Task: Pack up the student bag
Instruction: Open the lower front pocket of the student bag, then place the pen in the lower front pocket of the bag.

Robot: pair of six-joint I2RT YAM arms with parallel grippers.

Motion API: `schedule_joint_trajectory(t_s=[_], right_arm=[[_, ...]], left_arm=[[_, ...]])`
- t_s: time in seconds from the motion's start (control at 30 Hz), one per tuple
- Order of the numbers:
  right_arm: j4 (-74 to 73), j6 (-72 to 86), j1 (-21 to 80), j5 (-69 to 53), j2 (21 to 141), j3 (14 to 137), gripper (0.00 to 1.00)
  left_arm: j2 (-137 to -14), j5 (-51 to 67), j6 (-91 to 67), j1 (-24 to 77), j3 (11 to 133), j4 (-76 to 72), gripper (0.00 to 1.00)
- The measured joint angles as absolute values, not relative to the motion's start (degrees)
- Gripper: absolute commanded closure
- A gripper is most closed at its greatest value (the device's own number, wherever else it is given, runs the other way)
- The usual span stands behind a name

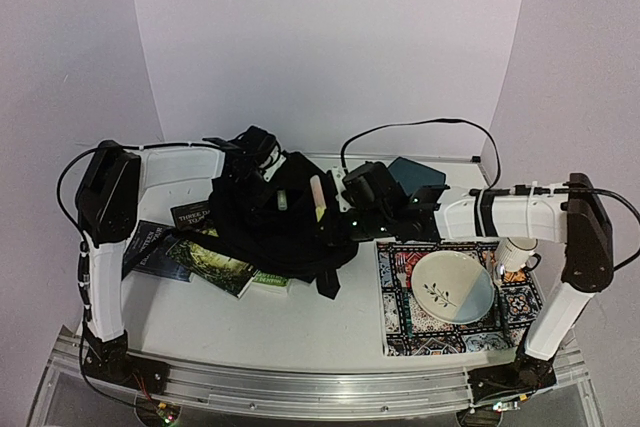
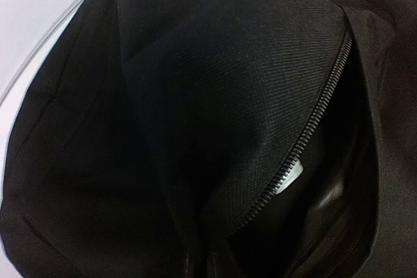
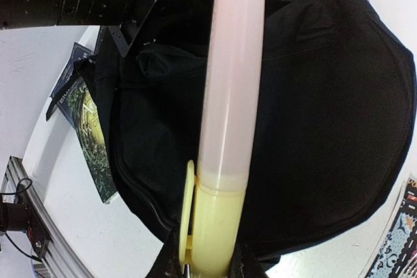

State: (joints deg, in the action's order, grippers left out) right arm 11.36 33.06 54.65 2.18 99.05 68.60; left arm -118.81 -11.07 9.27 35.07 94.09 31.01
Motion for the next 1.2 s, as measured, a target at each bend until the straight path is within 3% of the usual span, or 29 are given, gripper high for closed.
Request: schedule_joint_trajectory(t_s=[0.53,0.9,1.2], right_arm=[[8.3,38.4,54.6,-9.1,100.8,74.3,1.0],[8.6,45.0,54.7,-18.8,107.4,76.1,1.0],[8.8,50.1,54.6,-17.6,112.8,78.5,1.0]], left_arm=[[-107.2,-1.4,-1.4,38.1,92.6,39.5,1.0],[-105.9,2.1,-11.9,38.0,91.1,40.5,1.0],[-105.8,4.0,-15.4,37.9,90.7,40.4,1.0]])
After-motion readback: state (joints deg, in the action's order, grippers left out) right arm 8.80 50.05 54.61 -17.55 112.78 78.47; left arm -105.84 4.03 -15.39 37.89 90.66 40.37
